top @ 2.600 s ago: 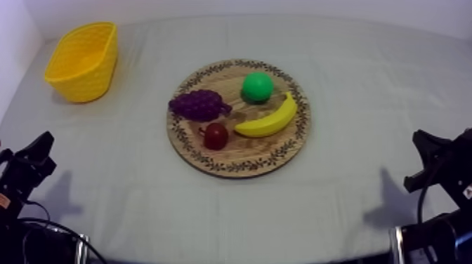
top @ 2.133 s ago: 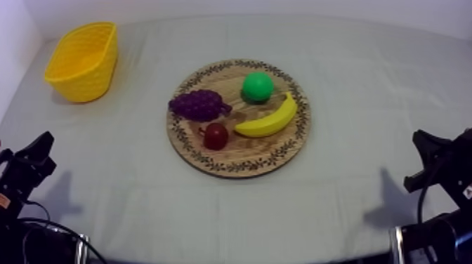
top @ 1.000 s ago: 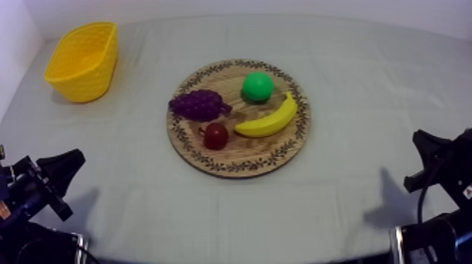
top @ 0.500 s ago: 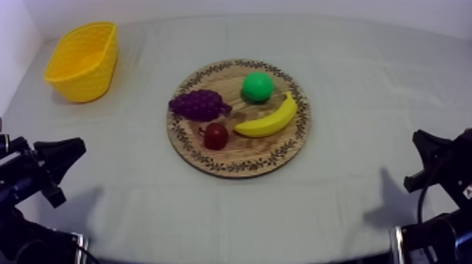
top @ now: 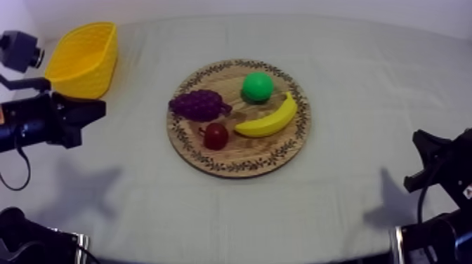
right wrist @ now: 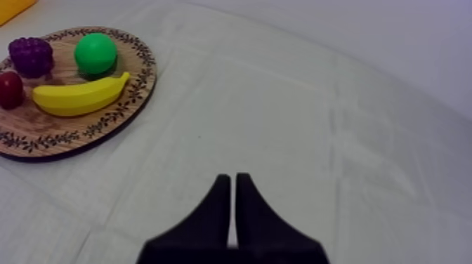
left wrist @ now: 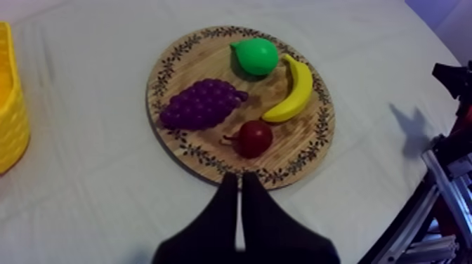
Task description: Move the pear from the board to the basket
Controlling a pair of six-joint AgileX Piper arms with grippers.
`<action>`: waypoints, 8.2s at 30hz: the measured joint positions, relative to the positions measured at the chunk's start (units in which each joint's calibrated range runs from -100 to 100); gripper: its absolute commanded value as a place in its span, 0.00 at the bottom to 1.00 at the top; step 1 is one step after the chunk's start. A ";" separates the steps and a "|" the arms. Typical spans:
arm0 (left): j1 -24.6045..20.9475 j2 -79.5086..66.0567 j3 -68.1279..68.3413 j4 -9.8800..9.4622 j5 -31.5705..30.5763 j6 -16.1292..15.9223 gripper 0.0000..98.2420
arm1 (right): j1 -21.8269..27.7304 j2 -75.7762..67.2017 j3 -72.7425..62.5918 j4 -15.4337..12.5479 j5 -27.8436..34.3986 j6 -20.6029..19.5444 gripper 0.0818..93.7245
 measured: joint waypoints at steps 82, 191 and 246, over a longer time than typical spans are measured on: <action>5.74 84.05 -95.91 -5.53 38.17 22.97 0.44 | 0.00 0.00 0.00 0.00 0.00 -0.06 0.00; 6.60 93.56 -107.58 -6.70 55.42 27.31 0.39 | 0.00 0.00 0.00 0.00 0.00 -0.01 0.00; -25.56 60.44 -76.08 -14.83 56.84 17.83 0.34 | 0.00 0.00 0.00 0.00 0.00 -0.02 0.00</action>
